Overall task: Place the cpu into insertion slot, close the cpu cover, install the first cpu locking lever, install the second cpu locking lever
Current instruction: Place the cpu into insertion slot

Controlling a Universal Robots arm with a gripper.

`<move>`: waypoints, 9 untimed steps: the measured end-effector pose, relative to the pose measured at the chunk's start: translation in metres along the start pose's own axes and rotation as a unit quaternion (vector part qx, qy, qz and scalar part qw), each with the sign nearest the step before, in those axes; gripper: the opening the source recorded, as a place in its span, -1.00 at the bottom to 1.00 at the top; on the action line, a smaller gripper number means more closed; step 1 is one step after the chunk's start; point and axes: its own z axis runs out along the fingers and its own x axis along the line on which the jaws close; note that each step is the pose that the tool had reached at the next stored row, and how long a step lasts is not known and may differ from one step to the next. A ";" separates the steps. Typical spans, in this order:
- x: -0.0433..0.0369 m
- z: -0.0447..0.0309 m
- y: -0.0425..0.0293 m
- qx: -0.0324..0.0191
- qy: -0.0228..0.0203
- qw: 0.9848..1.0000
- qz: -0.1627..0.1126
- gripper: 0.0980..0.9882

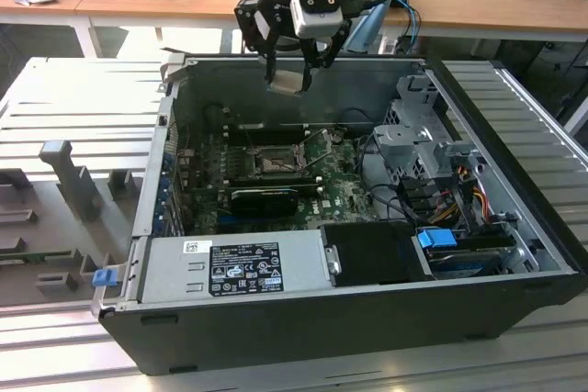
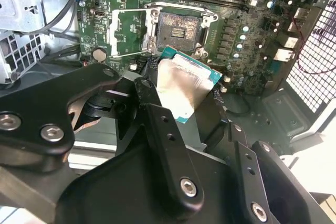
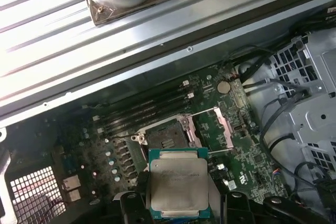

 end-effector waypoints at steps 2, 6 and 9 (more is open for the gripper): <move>0.0000 0.0000 0.0000 0.000 -0.001 1.000 0.008 -0.03; 0.0000 0.0000 0.0000 -0.001 -0.002 1.000 0.022 -0.03; 0.0000 0.0000 0.0000 -0.001 -0.003 0.999 0.036 -0.03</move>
